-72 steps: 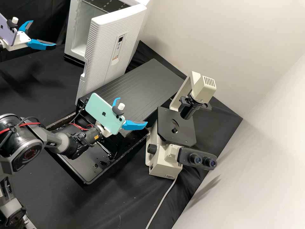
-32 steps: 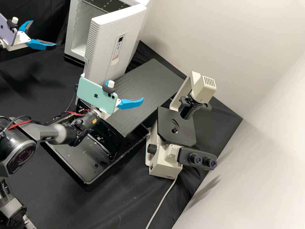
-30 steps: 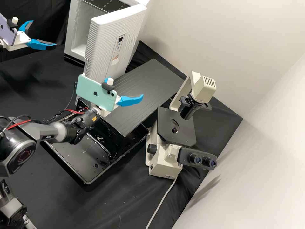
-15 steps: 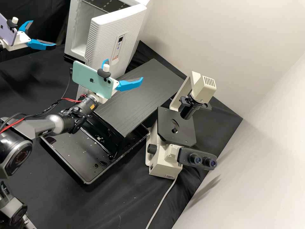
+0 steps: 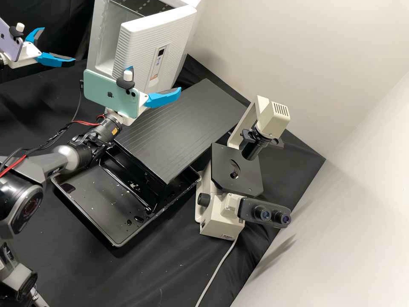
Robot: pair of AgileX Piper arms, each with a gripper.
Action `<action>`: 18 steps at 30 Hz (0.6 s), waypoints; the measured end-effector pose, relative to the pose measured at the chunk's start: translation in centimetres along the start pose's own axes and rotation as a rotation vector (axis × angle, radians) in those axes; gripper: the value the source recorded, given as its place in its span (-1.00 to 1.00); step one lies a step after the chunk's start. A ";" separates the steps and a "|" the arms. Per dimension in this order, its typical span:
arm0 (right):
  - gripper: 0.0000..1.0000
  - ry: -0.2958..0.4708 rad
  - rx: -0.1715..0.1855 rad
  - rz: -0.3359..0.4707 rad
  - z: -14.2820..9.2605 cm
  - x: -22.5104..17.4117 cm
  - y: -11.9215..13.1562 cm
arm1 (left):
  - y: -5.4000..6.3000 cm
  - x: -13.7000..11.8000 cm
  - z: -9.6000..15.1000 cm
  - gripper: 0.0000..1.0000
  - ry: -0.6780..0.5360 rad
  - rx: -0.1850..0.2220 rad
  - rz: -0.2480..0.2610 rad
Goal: Close the incubator door
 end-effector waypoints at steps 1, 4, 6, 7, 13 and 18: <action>1.00 -0.003 -0.001 0.002 0.0 0.0 0.0 | 0.0 0.0 0.0 1.00 0.000 0.000 0.000; 1.00 -0.015 -0.012 -0.006 0.3 0.2 -0.4 | 0.0 0.0 0.0 1.00 0.000 0.000 0.000; 1.00 -0.028 -0.007 -0.008 0.4 0.4 -0.5 | 0.0 0.0 0.0 1.00 0.000 0.000 0.000; 1.00 -0.030 -0.006 -0.008 0.5 0.4 -0.5 | 0.0 0.0 0.0 1.00 0.000 0.000 0.000; 1.00 -0.057 -0.003 -0.002 0.8 0.4 -0.6 | 0.0 0.0 0.0 1.00 0.000 0.000 0.000; 1.00 -0.094 -0.005 -0.013 1.6 0.6 -0.5 | 0.0 0.0 0.0 1.00 0.000 0.000 0.000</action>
